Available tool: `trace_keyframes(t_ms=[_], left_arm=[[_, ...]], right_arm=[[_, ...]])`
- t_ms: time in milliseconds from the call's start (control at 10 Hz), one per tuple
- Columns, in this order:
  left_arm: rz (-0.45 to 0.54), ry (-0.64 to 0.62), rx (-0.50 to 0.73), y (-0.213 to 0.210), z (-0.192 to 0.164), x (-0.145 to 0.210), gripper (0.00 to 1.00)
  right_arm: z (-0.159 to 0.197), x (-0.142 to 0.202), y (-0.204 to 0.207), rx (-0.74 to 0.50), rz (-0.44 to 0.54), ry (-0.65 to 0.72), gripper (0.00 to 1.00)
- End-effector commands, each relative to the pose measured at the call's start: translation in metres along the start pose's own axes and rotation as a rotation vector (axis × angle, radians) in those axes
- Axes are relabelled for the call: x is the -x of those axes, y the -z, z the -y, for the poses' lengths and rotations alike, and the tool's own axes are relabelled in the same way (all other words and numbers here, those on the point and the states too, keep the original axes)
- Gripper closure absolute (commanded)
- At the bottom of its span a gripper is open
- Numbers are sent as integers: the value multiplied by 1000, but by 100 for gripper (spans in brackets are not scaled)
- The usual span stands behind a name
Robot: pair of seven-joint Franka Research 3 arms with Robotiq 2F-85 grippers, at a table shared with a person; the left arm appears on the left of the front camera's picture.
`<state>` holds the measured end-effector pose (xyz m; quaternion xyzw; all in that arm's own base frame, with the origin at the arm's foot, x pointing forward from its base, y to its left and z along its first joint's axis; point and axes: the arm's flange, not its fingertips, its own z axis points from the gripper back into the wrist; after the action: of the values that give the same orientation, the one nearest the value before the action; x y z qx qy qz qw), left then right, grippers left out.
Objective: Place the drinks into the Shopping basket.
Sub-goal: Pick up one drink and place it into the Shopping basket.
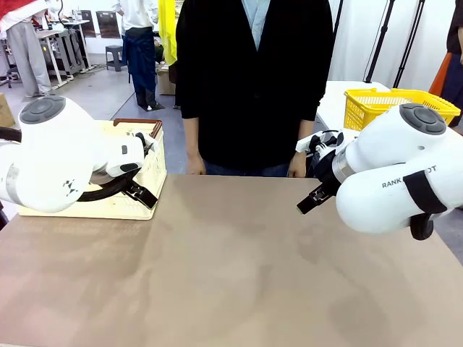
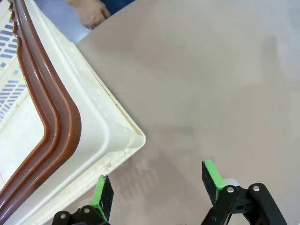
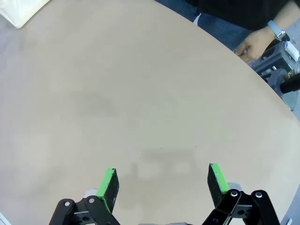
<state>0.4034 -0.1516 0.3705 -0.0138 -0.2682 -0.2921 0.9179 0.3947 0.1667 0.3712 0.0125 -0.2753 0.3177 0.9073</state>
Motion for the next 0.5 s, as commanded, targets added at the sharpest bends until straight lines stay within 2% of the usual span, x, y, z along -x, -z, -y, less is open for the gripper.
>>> trace_keyframes(t_ms=[0, 400], left_arm=[[0, 0, 0, 0, 0, 0, 0], [0, 0, 0, 0, 0, 0, 0]], right_arm=[[0, 0, 0, 0, 0, 1, 0], [0, 0, 0, 0, 0, 1, 0]])
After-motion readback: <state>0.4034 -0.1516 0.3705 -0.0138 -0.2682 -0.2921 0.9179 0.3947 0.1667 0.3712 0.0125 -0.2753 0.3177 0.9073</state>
